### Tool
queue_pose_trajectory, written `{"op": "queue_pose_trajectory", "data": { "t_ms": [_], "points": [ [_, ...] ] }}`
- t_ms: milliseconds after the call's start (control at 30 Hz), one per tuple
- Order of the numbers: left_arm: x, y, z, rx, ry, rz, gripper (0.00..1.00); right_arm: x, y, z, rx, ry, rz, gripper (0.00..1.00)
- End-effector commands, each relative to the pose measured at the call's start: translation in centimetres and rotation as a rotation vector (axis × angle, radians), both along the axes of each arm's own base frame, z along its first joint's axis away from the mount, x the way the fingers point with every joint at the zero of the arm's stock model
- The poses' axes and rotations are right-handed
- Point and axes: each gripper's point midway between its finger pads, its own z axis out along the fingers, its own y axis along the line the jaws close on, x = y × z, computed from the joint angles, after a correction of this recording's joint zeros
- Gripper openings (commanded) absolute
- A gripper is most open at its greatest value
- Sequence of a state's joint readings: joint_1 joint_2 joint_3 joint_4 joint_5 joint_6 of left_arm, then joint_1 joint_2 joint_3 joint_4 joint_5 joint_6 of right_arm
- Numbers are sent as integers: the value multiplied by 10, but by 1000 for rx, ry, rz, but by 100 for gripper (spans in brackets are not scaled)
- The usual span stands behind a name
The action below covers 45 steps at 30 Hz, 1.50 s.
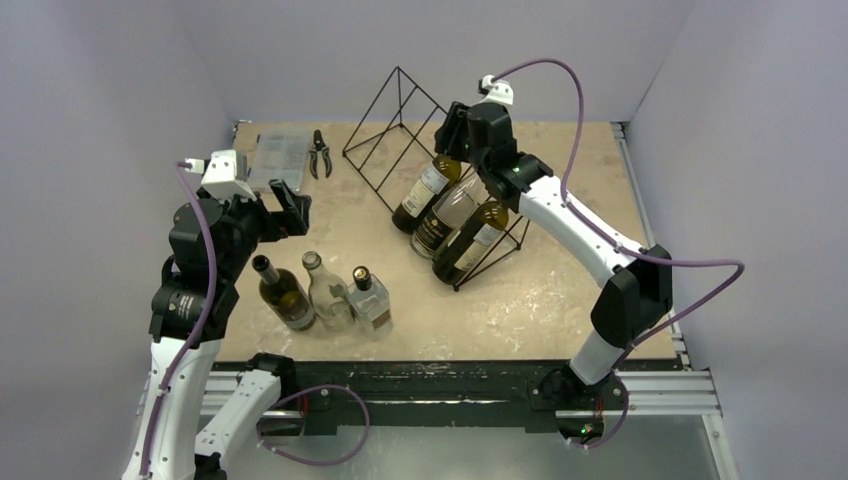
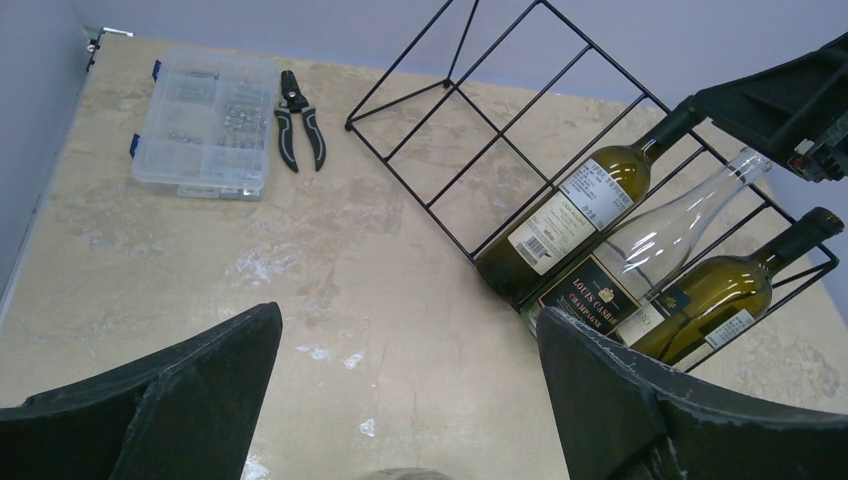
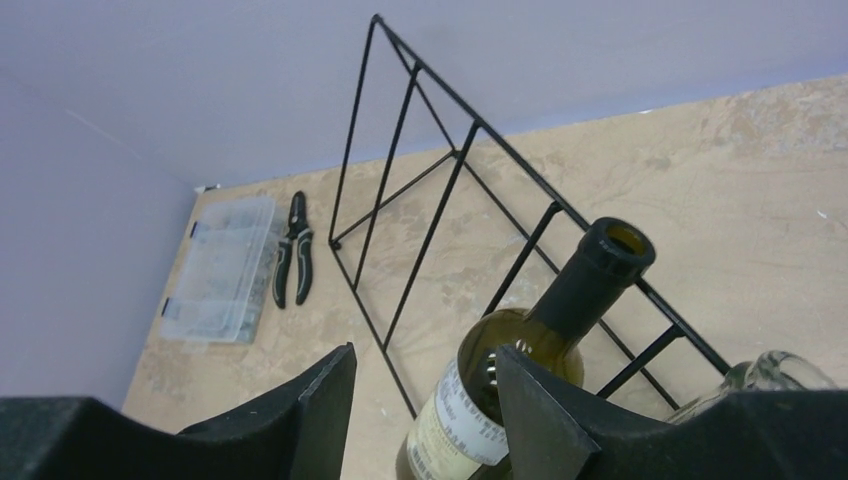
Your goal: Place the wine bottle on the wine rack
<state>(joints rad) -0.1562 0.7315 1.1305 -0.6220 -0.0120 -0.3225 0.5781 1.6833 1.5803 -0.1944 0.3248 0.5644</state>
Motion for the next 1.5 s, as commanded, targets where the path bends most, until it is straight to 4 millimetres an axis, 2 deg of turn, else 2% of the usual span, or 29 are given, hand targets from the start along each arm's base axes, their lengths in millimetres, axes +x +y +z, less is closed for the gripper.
{"op": "queue_pose_trajectory", "data": {
  "t_ms": [0,200,600,767,967,1067,1200,1267,1467],
  "points": [
    [0,0,12,-17,-36,2,100,-26,14,31,-60,-101,89,59],
    [1,0,12,-17,-34,2,100,-60,28,29,-141,-125,212,64],
    [3,-7,9,-26,-24,-32,100,-141,53,11,-113,-123,497,77],
    [2,-8,10,-29,-30,-41,100,-168,38,11,-76,-126,531,83],
    [3,-18,11,-36,-39,-94,100,-192,10,21,-51,-173,511,93],
    [0,-23,13,-1,-52,-131,100,-198,0,17,-59,-163,496,96],
    [-11,-21,9,33,-31,-146,100,-207,-10,16,-60,-162,491,99],
    [-20,-26,15,35,-26,-181,100,-212,-16,14,-57,-167,485,99],
    [-52,-63,39,-48,23,-394,100,-215,-19,9,-63,-167,489,99]
  ]
}}
